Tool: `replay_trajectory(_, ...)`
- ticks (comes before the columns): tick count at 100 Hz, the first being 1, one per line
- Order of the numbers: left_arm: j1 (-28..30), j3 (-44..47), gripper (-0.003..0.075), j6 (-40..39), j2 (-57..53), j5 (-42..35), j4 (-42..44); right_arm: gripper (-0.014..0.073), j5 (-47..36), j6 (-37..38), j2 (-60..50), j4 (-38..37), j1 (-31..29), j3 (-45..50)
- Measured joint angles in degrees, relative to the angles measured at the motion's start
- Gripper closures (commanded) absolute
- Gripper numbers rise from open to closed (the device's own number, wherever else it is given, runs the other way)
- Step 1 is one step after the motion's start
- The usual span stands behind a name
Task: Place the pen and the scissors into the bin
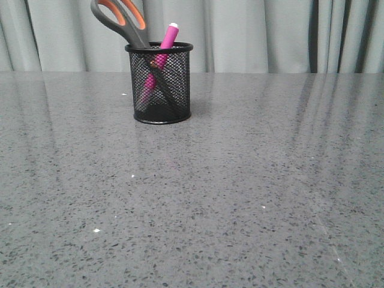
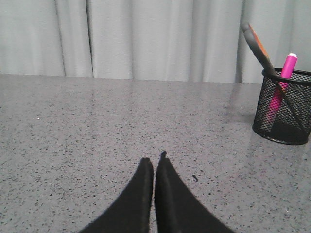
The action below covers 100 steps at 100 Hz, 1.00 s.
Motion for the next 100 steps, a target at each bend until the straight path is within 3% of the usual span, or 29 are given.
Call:
replay_trajectory(44, 0.0, 0.0, 0.0742, 0.0, 0.0, 0.0, 0.0, 0.0662, 6.4, -2.9, -3.6, 1.0, -9.1, 0.0)
replay_trajectory(100, 0.0, 0.0, 0.0742, 0.0, 0.0, 0.0, 0.0, 0.0662, 13.2, -2.9, -3.8, 1.3, -9.2, 0.0)
